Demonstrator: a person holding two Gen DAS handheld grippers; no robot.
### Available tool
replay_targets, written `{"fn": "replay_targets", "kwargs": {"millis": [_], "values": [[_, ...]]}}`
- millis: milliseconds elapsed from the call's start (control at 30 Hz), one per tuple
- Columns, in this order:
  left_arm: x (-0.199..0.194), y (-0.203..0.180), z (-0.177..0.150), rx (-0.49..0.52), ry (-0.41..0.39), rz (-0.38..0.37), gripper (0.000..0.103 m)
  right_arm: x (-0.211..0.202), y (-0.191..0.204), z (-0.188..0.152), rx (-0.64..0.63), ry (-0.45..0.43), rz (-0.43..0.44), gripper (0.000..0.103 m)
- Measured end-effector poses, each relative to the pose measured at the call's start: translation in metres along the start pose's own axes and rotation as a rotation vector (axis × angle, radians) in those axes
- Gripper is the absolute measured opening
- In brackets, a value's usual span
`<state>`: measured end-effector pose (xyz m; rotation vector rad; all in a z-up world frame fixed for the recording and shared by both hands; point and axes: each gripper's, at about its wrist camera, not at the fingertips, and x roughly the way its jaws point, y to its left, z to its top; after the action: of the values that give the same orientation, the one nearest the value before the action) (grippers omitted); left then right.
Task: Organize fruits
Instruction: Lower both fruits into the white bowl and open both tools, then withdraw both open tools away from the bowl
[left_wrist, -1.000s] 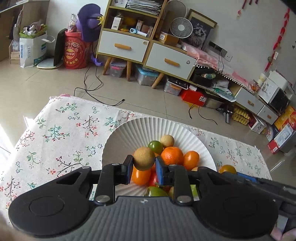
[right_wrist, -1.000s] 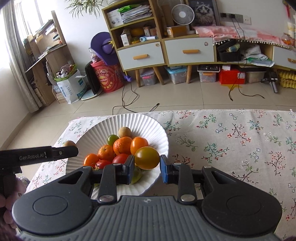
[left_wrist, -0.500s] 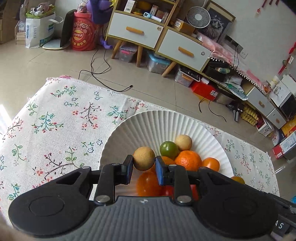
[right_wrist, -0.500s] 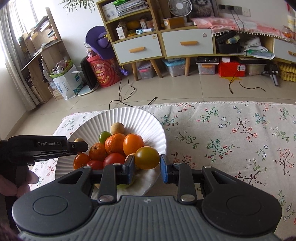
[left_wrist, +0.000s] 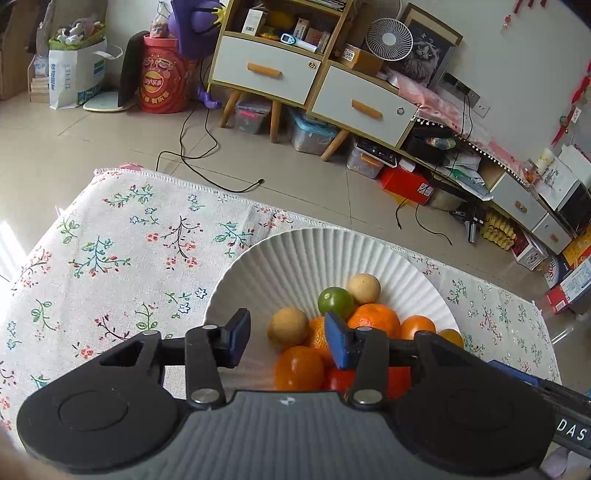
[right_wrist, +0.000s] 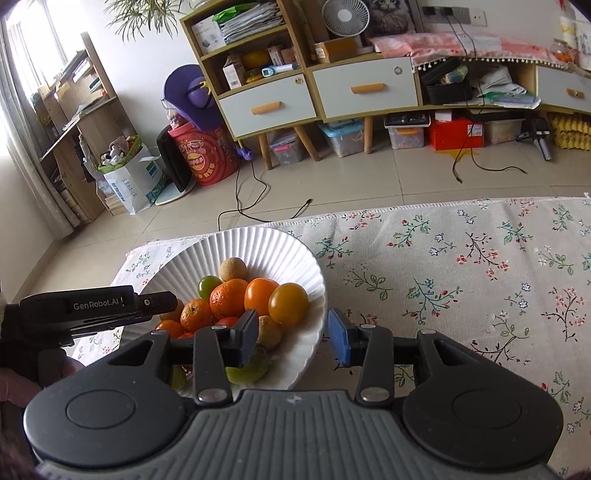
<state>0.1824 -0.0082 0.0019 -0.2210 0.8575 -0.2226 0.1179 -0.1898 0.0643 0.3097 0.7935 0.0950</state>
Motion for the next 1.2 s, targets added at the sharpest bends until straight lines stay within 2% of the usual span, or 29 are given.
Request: {"fn": "replay_targets", "kwargs": {"millis": [100,300,367,567,633,833,1033,1200], "values": [[-0.010,0.000,-0.001,0.018,-0.017,0.012,0.057,-0.007,0.000,-0.002,-0.010,-0.007,-0.002,0.050],[-0.032,0.005,-0.008,0.044,-0.035,0.047,0.068,-0.024,-0.001,-0.005,-0.021,-0.035,-0.033,0.063],[-0.041,0.007,-0.012,0.055,-0.046,0.062,0.079,-0.029,0.001,-0.006,-0.049,-0.035,-0.069,0.065],[-0.064,0.006,-0.026,0.105,-0.070,0.098,0.093,-0.046,0.000,-0.012,-0.063,-0.053,-0.092,0.077],[-0.071,0.006,-0.033,0.113,-0.071,0.104,0.095,-0.053,0.000,-0.014,-0.062,-0.060,-0.107,0.084],[-0.080,0.000,-0.055,0.155,-0.053,0.141,0.098,-0.062,0.008,-0.027,-0.101,-0.041,-0.139,0.094],[-0.094,-0.010,-0.079,0.185,-0.027,0.204,0.098,-0.069,0.019,-0.040,-0.091,-0.015,-0.141,0.102],[-0.107,-0.019,-0.097,0.188,-0.011,0.235,0.098,-0.077,0.030,-0.055,-0.116,0.007,-0.167,0.102]]}}
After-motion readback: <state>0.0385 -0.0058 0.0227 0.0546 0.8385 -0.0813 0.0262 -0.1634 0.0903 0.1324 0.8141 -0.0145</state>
